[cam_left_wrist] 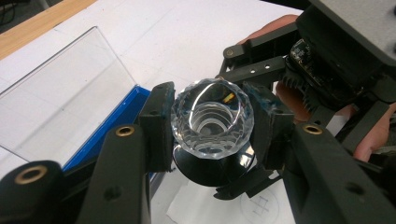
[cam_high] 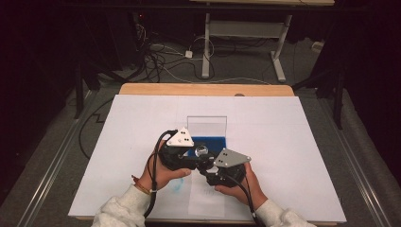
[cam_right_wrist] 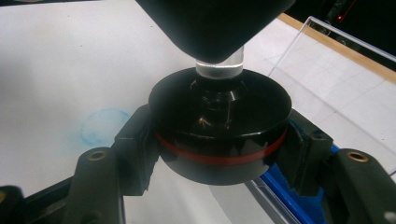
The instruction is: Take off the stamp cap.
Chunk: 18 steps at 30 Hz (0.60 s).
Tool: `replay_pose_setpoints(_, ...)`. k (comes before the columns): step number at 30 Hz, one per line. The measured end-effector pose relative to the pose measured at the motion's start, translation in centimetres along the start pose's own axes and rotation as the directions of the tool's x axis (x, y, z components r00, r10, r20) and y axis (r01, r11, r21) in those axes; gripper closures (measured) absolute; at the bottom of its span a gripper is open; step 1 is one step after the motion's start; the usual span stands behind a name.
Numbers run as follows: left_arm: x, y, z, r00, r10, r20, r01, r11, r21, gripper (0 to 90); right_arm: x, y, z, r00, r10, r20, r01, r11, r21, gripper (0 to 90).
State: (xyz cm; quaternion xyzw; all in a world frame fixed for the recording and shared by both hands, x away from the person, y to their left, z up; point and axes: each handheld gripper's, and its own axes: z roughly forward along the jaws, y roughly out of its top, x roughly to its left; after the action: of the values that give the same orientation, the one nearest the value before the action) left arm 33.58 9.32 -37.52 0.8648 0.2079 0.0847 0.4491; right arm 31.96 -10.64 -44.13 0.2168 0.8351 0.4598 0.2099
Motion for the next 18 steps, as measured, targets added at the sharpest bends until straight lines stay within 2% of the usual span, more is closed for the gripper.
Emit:
replay_pose_setpoints(9,0.25,-0.17,-0.16,0.9996,-0.024,0.016,0.024,0.9997,-0.001,54.6,0.0,0.02,-0.26,0.9999,-0.005,-0.015,0.005,1.0,0.009,38.2)
replay_pose_setpoints(18,-0.12,-0.13,-0.06,1.0,0.001,0.006,-0.001,0.9999,0.016,54.6,-0.1,-0.04,-0.31,0.9993,-0.006,-0.036,0.007,1.0,0.028,38.1)
